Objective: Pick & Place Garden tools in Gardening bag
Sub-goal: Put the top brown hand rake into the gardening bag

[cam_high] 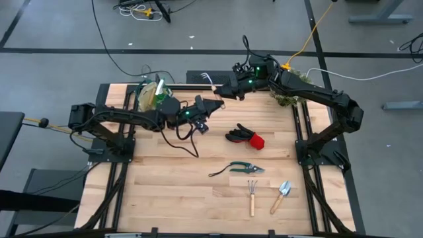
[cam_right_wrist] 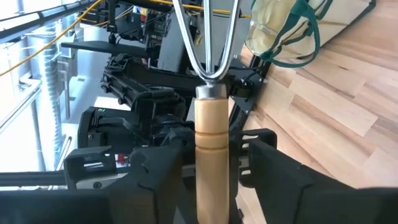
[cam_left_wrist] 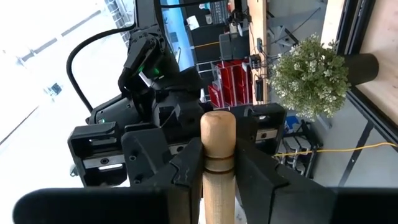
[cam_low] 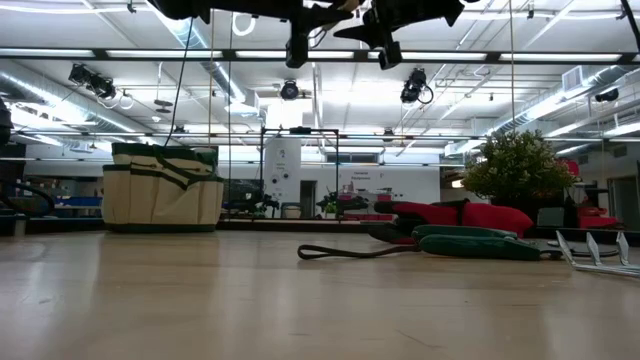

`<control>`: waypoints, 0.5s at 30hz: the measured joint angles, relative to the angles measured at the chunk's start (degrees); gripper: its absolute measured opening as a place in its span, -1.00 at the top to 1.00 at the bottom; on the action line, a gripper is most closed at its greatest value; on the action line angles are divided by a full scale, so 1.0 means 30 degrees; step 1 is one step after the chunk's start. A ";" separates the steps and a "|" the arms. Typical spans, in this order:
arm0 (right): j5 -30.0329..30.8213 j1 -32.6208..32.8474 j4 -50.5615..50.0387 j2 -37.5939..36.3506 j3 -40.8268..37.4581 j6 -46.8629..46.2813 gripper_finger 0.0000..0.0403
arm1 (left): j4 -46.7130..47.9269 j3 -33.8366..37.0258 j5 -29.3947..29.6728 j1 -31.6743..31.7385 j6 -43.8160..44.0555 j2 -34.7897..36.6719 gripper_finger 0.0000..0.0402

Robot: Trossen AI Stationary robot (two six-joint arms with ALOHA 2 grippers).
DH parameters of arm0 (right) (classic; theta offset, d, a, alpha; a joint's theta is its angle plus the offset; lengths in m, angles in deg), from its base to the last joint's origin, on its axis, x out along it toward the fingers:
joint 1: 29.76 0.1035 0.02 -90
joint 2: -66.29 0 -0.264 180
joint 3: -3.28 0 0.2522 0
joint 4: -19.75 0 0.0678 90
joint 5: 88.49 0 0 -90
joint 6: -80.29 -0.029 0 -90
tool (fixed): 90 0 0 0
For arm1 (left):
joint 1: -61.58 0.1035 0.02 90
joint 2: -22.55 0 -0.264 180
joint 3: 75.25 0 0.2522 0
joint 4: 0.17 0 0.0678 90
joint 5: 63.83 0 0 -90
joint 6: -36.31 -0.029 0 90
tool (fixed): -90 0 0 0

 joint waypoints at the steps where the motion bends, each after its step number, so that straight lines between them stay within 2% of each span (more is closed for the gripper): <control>1: -0.0007 -0.0058 0.0006 0.0000 0.0000 0.0108 0.05 | 0.0003 0.0000 0.0003 -0.0044 0.0007 0.0000 0.58; 11: -0.0466 -0.1718 -0.0108 -0.0296 -0.0007 0.1164 0.02 | 0.0036 0.0000 0.0843 -0.0694 0.0320 0.0000 0.59; 15: -0.0457 -0.2275 -0.0104 -0.0596 -0.0007 0.1727 0.02 | 0.0101 0.0000 0.0572 -0.0868 0.1435 0.0000 0.58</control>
